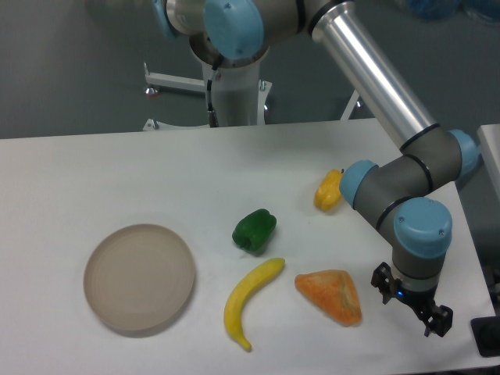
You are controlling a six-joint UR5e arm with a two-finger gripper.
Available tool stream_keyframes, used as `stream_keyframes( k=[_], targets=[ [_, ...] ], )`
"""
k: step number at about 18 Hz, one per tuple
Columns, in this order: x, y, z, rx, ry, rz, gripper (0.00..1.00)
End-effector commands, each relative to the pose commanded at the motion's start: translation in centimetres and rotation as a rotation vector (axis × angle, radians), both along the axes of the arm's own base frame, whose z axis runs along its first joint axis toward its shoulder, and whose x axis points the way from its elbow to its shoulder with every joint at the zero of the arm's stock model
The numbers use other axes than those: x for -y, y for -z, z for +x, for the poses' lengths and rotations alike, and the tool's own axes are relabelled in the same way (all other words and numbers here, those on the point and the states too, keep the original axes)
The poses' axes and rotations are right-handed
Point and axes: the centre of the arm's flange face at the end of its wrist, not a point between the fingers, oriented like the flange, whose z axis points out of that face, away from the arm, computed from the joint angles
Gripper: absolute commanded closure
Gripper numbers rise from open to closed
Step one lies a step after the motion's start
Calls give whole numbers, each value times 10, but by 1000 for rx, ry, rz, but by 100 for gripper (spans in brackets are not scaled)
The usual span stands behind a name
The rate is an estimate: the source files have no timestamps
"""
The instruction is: Pick up the yellow pepper from the table
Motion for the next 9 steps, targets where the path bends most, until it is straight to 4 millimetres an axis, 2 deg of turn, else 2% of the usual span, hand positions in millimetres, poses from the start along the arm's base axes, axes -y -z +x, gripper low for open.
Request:
stream_keyframes(
  k=[2,6,9],
  targets=[
    [-2,2,5,2,6,-4,0],
    [4,-6,13,12,-9,-10,0],
    [14,-22,23,46,-48,-30,0]
  ],
)
